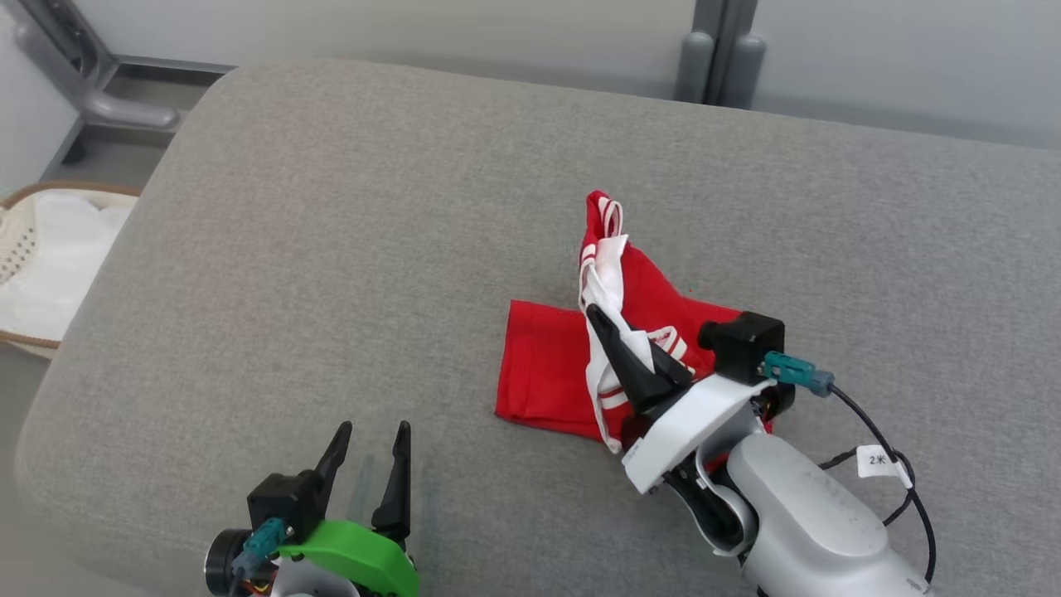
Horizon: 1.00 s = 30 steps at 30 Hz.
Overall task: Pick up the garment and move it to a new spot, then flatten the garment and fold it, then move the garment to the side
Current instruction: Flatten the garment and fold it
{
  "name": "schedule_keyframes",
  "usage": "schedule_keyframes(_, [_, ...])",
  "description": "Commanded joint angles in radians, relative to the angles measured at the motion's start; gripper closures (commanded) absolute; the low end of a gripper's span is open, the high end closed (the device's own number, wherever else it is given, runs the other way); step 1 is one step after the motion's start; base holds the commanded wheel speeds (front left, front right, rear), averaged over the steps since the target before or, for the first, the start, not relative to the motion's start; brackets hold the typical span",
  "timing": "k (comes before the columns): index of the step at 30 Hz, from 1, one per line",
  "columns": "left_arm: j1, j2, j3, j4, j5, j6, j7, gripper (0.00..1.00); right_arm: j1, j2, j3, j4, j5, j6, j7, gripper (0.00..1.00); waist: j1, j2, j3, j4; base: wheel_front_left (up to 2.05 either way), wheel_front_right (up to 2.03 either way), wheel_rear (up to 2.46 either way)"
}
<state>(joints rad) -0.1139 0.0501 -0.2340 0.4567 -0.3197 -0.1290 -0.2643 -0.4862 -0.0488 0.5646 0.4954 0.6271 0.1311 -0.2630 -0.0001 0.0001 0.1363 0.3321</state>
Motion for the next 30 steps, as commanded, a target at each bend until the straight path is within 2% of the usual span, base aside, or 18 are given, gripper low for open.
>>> schedule_keyframes(1, [-0.016,0.002,-0.002,0.001,-0.008,-0.002,0.001,0.0,-0.015,-0.005,0.015,0.005,0.023,-0.001,-0.002,0.95,0.0001,-0.0001,0.007,0.037,0.0,0.0,0.0])
schedule_keyframes(2, [-0.017,0.002,-0.001,0.002,-0.008,-0.002,0.001,0.0,-0.023,-0.005,0.024,0.007,0.039,-0.001,-0.002,0.43,0.0001,-0.0001,0.006,0.038,0.0,0.0,0.0])
schedule_keyframes(3, [-0.016,0.002,0.002,0.004,-0.007,-0.002,0.001,0.0,-0.029,-0.005,0.024,0.005,0.047,-0.001,-0.002,0.0,0.0001,-0.0001,0.004,0.035,0.0,0.0,0.0])
schedule_keyframes(7, [-0.007,0.002,0.02,0.005,0.007,-0.002,0.001,0.0,-0.028,-0.006,-0.004,0.008,0.024,-0.001,-0.001,0.0,0.0001,-0.0001,-0.01,0.002,0.0,0.0,0.0])
schedule_keyframes(16, [0.017,0.002,0.073,-0.013,0.059,0.001,0.001,0.0,0.096,-0.004,-0.285,0.05,-0.243,-0.001,-0.002,0.0,0.0001,-0.0001,-0.051,-0.123,0.0,0.0,0.0])
schedule_keyframes(23, [0.036,0.003,0.114,-0.039,0.115,0.01,0.001,0.0,0.214,-0.004,-0.459,0.015,-0.394,-0.001,-0.002,0.0,0.0001,-0.0001,-0.067,-0.212,0.0,0.0,0.0])
schedule_keyframes(30, [0.072,0.003,0.142,-0.072,0.166,0.017,0.001,0.0,0.298,-0.004,-0.537,-0.007,-0.454,-0.001,-0.001,0.0,0.0001,-0.0001,-0.085,-0.273,0.0,0.0,0.0])
